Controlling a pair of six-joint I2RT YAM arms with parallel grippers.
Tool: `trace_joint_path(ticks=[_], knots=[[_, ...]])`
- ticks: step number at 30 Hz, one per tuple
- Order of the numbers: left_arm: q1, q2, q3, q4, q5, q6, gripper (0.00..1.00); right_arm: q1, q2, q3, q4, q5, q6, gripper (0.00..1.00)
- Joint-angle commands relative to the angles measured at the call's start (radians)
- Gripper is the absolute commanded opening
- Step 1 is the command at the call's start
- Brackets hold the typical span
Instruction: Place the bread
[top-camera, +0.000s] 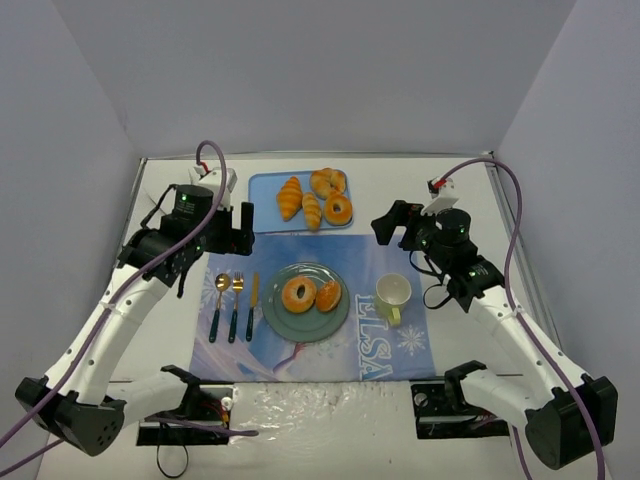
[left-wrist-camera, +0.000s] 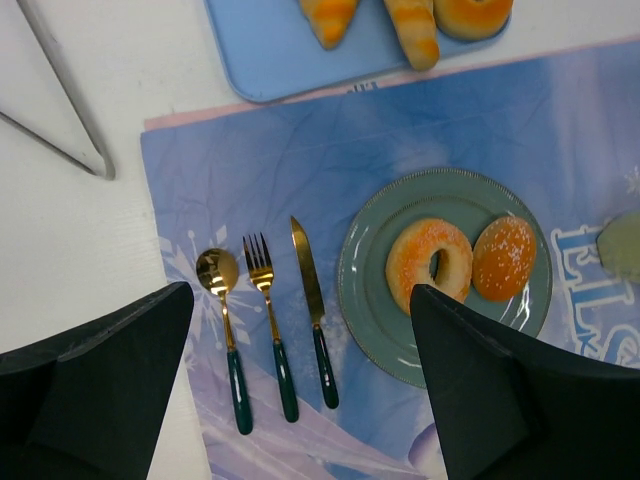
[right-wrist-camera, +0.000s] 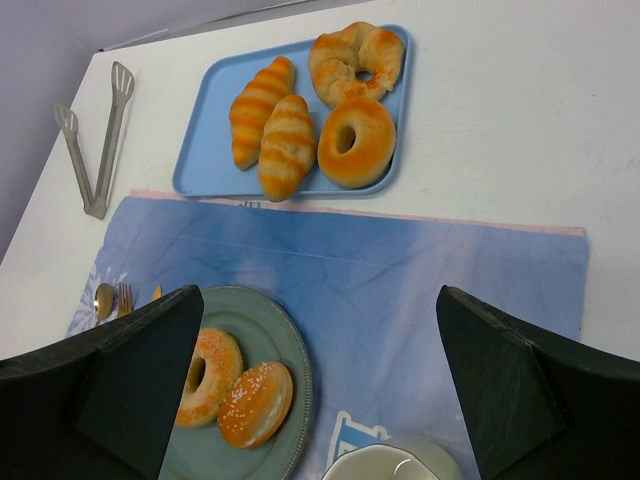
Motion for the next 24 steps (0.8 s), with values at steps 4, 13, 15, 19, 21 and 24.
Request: trace_joint_path(ticks=[4,13,15,19,21,24], knots=[[-0.012,-0.076,-0.089,0.19,0.112,0.029,0.87,0.006,0.016,0.062,0.066,0.046,0.006,1.0],[-0.012,-0.075,-0.107,0.201,0.124,0.023,0.87,0.006,0.014,0.052,0.066,0.065,0.005,1.0],[-0.011,-0.068,-0.107,0.2,0.121,0.023,0.87,0.006,0.015,0.054,0.06,0.057,0.007,1.0],[-0.011,-0.057,-0.108,0.199,0.123,0.023,0.87,0.007,0.009,0.05,0.052,0.055,0.006,1.0],[-0.012,-0.057,-0.108,0.2,0.123,0.023,0.87,0.006,0.01,0.049,0.053,0.056,0.005,1.0],[-0.012,-0.056,-0.109,0.199,0.118,0.023,0.87,0.007,0.017,0.056,0.054,0.051,0.006,1.0]])
